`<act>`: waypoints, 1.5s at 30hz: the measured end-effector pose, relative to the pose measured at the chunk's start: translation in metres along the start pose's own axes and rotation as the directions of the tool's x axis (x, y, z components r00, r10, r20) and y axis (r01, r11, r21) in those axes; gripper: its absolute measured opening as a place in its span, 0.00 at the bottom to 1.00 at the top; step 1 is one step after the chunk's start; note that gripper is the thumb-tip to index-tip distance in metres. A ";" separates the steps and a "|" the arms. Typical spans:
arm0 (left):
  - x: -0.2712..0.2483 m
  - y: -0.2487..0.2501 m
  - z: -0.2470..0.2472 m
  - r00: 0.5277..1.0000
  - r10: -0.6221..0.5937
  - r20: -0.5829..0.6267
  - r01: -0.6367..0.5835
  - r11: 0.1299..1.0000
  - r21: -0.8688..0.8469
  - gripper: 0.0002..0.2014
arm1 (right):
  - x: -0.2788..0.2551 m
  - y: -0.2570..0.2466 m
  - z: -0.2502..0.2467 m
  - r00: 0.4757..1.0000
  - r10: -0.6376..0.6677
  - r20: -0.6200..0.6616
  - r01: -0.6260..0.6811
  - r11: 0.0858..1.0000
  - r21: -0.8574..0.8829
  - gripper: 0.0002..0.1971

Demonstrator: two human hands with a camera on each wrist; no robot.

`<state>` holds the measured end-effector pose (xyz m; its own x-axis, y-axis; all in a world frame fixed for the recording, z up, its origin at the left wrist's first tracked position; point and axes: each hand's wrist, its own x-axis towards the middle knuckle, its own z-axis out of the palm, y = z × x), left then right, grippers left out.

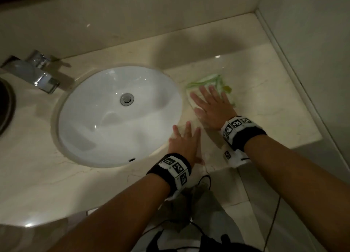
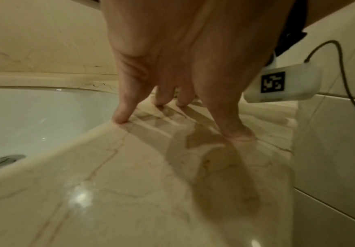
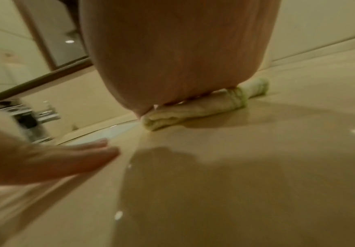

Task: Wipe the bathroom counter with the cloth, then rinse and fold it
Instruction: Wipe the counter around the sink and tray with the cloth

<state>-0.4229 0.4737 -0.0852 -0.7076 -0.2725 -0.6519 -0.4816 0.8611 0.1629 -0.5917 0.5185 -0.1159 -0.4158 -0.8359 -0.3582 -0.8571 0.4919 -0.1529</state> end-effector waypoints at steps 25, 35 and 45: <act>0.004 -0.002 0.000 1.000 0.000 -0.014 0.000 1.000 -0.018 0.61 | 0.039 -0.052 -0.021 0.946 -0.201 0.253 0.231 0.968 -0.094 0.28; -0.003 0.005 -0.011 0.995 -0.045 0.085 0.048 0.998 -0.029 0.56 | -0.012 0.111 -0.037 0.981 -0.086 0.171 0.109 0.985 -0.133 0.52; -0.003 0.010 -0.014 0.992 -0.100 0.072 0.098 0.995 0.030 0.56 | -0.028 0.093 -0.015 0.996 -0.037 0.079 0.044 0.995 -0.094 0.31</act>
<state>-0.4325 0.4773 -0.0710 -0.6169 -0.3255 -0.7166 -0.5329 0.8428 0.0759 -0.6641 0.5841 -0.1062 -0.3590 -0.8316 -0.4238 -0.8994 0.4296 -0.0811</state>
